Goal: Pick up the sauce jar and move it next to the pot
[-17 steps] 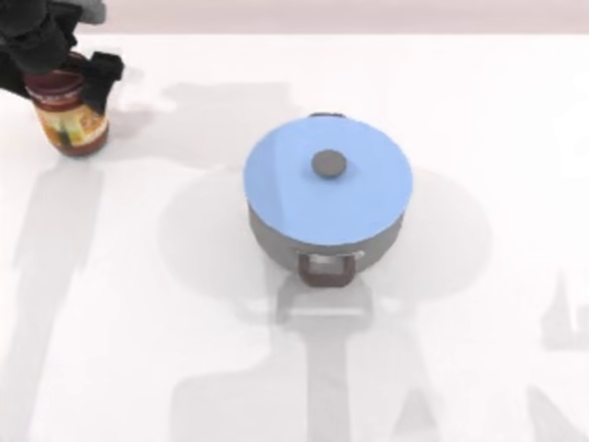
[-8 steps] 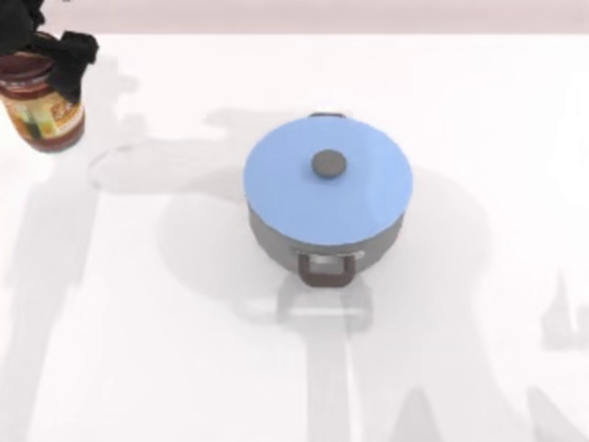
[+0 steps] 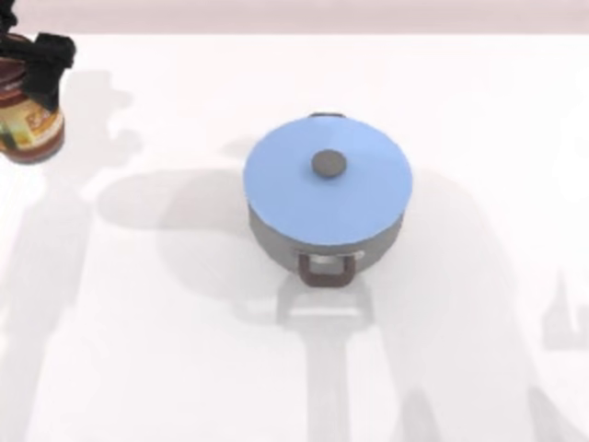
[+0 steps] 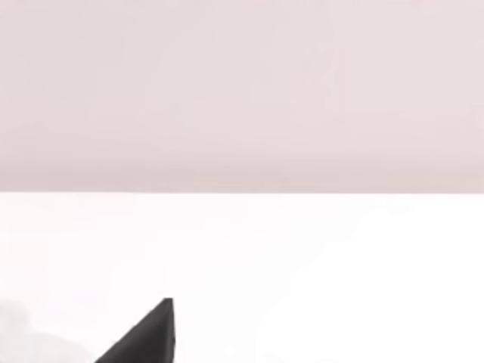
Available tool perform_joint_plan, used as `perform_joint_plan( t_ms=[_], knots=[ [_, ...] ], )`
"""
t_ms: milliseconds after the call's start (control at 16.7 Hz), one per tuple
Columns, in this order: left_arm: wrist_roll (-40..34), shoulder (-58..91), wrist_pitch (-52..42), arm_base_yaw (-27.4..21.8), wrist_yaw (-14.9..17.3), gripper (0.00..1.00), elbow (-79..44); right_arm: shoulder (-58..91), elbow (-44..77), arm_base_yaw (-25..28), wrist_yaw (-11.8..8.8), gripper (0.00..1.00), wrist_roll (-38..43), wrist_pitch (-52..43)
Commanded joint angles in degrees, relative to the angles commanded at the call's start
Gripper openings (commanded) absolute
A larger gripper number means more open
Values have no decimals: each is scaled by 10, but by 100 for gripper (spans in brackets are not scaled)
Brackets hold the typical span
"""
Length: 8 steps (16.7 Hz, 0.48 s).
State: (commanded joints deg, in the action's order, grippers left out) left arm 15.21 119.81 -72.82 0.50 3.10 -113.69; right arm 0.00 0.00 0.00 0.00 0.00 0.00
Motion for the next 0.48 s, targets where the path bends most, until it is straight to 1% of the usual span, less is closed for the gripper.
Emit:
perform_joint_plan(
  t_ms=[240,360,480],
  knots=[
    [-8,0,4,-9,-2,0,4,0,0,0,0,100,0,0],
    [-40,-3,16,-27,-9,0,23,0,0,0,0,100,0,0],
    [-88,-11,37,-56,-20,0,52,0,0,0,0,100,0,0]
  ],
)
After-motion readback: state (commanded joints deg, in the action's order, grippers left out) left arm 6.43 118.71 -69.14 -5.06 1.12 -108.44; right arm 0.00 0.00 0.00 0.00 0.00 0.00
